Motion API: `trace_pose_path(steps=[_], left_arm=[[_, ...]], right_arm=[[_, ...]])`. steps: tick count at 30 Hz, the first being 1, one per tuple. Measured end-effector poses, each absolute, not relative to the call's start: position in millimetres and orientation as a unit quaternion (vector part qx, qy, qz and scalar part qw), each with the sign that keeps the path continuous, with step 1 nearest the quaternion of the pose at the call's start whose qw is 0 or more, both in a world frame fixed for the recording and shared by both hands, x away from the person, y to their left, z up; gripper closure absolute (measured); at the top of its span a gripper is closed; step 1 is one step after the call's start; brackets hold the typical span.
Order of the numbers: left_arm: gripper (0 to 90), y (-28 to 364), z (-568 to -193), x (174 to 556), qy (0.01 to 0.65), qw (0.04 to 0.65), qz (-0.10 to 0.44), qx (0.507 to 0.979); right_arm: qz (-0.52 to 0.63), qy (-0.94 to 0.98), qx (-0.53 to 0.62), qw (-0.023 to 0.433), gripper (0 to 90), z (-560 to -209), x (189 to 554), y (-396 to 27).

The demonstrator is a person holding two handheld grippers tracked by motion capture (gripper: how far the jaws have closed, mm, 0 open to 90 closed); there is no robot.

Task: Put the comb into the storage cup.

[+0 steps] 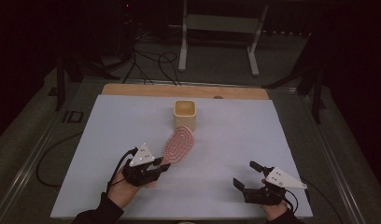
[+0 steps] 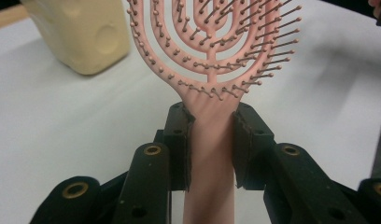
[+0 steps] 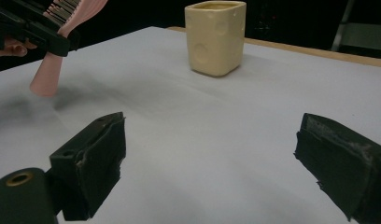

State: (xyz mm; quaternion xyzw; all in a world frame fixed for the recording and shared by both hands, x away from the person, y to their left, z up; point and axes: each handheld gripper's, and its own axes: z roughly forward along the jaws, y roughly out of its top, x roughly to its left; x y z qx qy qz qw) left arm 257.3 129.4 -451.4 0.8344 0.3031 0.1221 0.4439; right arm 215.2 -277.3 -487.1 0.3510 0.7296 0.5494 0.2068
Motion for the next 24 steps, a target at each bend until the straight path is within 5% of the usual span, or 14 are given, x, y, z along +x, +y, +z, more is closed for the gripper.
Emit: trace_pose_path(steps=[15,24], left_arm=[[71.0,139.7,-459.0,251.8,0.319,0.505,0.151,0.788],[71.0,137.5,-463.8,248.7,0.332,0.493,0.178,0.785]], right_arm=[[0.550,0.726,0.359,0.202,8.3,-486.8,217.1,-277.8],[0.549,0.725,0.360,0.208,8.3,-484.9,216.3,-278.2]])
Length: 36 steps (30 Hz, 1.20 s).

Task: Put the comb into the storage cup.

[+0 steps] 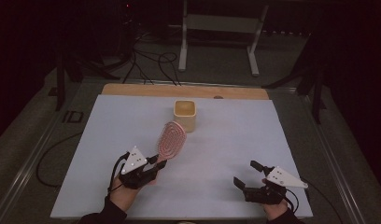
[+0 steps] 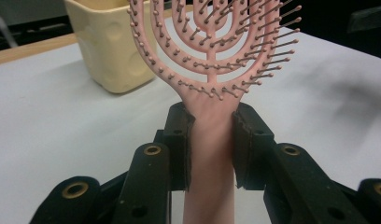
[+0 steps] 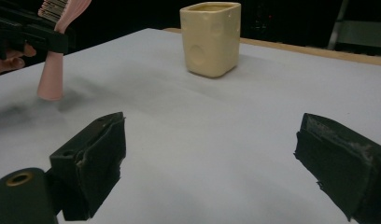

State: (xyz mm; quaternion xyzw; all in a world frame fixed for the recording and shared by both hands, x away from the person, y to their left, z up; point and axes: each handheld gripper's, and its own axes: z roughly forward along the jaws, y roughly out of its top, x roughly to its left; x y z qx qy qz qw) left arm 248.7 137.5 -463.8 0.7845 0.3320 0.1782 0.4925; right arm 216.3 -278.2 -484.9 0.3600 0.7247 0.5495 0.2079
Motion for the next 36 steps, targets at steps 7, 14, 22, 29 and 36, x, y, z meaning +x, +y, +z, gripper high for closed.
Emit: trace_pose_path(steps=[7,14,22,29,36], left_arm=[[71.0,137.8,-464.0,246.4,0.332,0.489,0.190,0.784],[71.0,140.3,-461.0,245.2,0.332,0.492,0.195,0.780],[71.0,142.3,-459.8,244.5,0.335,0.495,0.197,0.777],[71.0,142.0,-459.4,243.6,0.335,0.496,0.195,0.777],[71.0,141.7,-460.0,243.2,0.335,0.495,0.196,0.777]], right_arm=[[0.549,0.722,0.362,0.214,8.4,-476.2,214.3,-277.3],[0.549,0.718,0.373,0.209,8.3,-459.8,213.1,-275.4],[0.525,0.747,0.347,0.213,7.6,-425.2,217.3,-265.9],[0.532,0.751,0.324,0.218,7.4,-402.7,223.1,-255.9],[0.547,0.750,0.305,0.211,7.3,-385.4,230.3,-247.1]])
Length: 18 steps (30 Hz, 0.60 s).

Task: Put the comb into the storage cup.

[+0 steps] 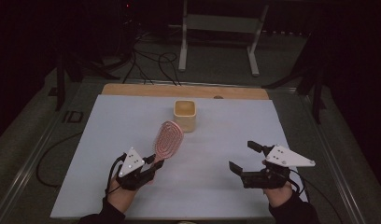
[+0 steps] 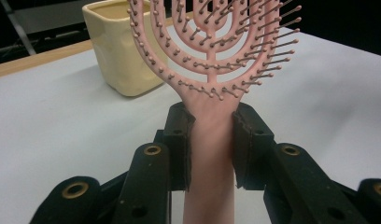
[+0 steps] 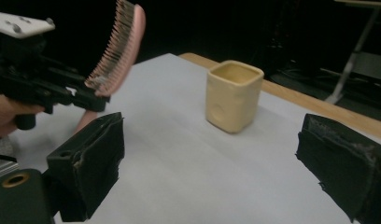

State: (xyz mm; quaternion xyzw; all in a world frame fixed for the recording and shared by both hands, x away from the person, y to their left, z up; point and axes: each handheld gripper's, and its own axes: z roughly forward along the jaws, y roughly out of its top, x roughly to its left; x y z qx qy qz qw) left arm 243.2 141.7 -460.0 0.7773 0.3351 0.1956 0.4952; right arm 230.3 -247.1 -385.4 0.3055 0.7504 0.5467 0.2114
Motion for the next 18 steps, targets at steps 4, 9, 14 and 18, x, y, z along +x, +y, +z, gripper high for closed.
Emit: trace_pose_path(steps=[4,9,14,18], left_arm=[[71.0,141.9,-460.1,243.5,0.334,0.495,0.196,0.778],[71.0,142.8,-459.4,243.5,0.335,0.496,0.197,0.777],[71.0,143.5,-459.4,243.9,0.335,0.499,0.194,0.775],[71.0,143.8,-459.2,243.4,0.336,0.500,0.195,0.774]], right_arm=[[0.549,0.752,0.298,0.209,7.3,-378.5,234.2,-240.7],[0.561,0.753,0.278,0.204,7.2,-367.4,243.5,-225.0],[0.564,0.756,0.270,0.195,7.1,-364.5,247.8,-214.7],[0.570,0.756,0.263,0.185,7.1,-361.7,253.2,-203.9]])
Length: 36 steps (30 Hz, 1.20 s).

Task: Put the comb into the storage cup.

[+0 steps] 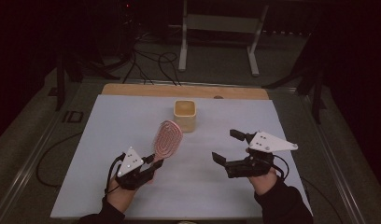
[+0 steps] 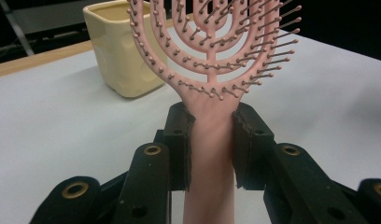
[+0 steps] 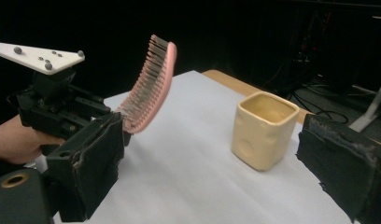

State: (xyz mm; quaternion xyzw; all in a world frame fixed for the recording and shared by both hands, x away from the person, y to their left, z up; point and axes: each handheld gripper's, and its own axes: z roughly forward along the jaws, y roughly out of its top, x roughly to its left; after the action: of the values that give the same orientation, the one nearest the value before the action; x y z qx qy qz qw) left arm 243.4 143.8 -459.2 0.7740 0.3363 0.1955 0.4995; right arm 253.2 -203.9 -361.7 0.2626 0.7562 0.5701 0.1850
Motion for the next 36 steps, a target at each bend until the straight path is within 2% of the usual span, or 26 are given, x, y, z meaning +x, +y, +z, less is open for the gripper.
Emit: trace_pose_path(steps=[12,24,36], left_arm=[[71.0,143.4,-460.1,244.1,0.336,0.500,0.194,0.774],[71.0,141.6,-459.9,243.2,0.330,0.499,0.197,0.776],[71.0,140.8,-460.0,242.5,0.329,0.504,0.202,0.773]], right_arm=[[0.580,0.761,0.245,0.156,7.1,-354.0,268.9,-170.7],[0.596,0.760,0.239,0.102,7.2,-352.5,289.8,-133.1],[0.588,0.757,0.276,0.066,7.6,-368.5,308.9,-101.0]])
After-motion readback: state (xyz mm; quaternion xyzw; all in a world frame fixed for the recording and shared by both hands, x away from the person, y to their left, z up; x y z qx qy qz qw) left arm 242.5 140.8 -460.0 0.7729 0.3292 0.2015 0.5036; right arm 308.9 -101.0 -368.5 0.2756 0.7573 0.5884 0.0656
